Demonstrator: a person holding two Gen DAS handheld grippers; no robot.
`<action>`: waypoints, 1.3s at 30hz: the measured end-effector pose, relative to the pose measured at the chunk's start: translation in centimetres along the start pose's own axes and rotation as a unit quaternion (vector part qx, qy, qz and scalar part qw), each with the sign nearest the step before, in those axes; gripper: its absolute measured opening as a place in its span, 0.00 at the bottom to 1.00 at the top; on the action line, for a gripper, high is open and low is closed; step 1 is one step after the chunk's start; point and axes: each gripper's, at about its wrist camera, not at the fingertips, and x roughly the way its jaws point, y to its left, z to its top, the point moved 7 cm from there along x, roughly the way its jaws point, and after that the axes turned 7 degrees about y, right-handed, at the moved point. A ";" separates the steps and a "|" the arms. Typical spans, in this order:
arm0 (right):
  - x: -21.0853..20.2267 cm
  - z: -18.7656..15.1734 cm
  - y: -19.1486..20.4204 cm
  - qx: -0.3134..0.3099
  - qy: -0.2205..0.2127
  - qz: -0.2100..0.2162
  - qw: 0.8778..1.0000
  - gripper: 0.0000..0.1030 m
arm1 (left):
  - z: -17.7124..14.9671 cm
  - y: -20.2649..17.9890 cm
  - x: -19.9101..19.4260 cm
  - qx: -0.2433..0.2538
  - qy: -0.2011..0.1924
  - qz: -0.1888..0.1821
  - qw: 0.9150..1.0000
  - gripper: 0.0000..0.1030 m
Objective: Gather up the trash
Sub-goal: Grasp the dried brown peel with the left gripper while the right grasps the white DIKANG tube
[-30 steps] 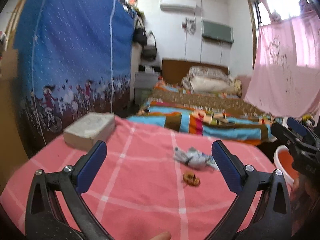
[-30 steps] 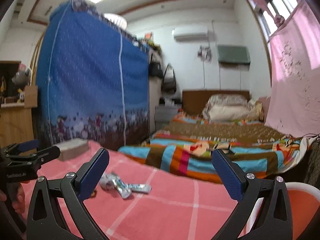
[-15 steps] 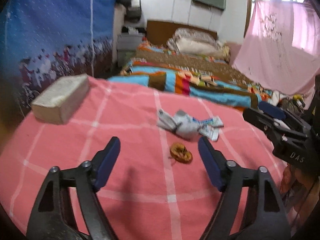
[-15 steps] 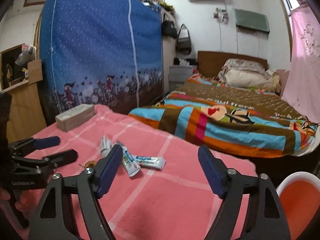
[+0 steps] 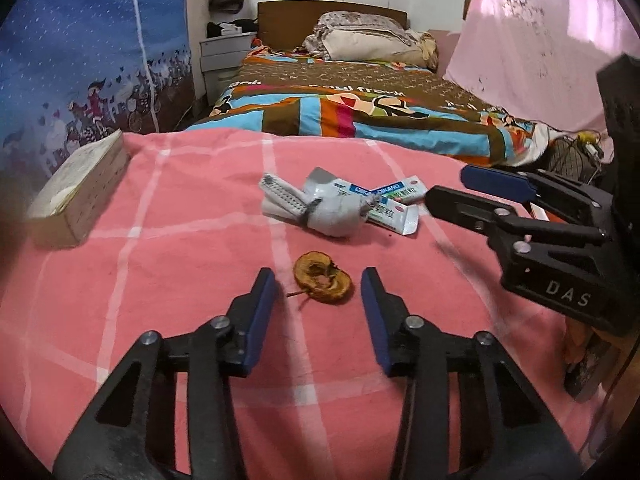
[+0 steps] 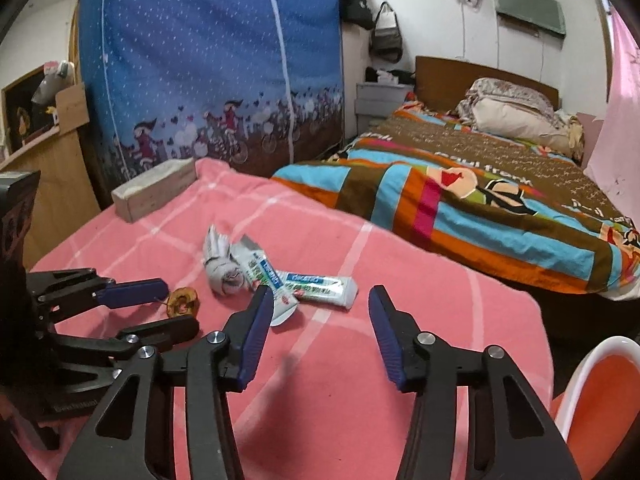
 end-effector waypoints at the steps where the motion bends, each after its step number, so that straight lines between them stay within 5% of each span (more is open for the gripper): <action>1: 0.1 0.0 0.1 -0.002 0.003 0.002 1.000 0.46 | 0.0 0.0 0.0 0.001 0.000 0.000 1.000 0.42; 8: 1.8 -0.5 1.1 -0.025 0.045 0.015 0.999 0.45 | 0.3 0.7 0.0 -0.010 0.000 0.007 1.000 0.34; 12: 3.1 -0.8 1.5 -0.034 0.074 0.021 0.996 0.34 | 0.4 0.9 0.0 -0.017 -0.002 0.020 1.000 0.33; 21: 3.8 -0.7 2.6 -0.074 0.082 -0.010 0.994 0.34 | 0.3 1.8 0.1 -0.052 -0.003 0.007 0.999 0.33; 24: 3.9 -0.8 3.2 -0.090 0.085 0.000 0.992 0.20 | 0.3 1.9 0.0 -0.051 -0.003 0.006 0.999 0.33; 32: 3.4 -0.8 3.6 -0.102 0.074 -0.005 0.992 0.20 | 0.2 2.2 -0.3 -0.064 -0.013 -0.007 0.998 0.33; 39: 1.6 -1.0 5.1 -0.144 0.031 -0.035 0.988 0.19 | 0.3 2.0 -3.5 -0.066 -0.091 -0.008 0.994 0.33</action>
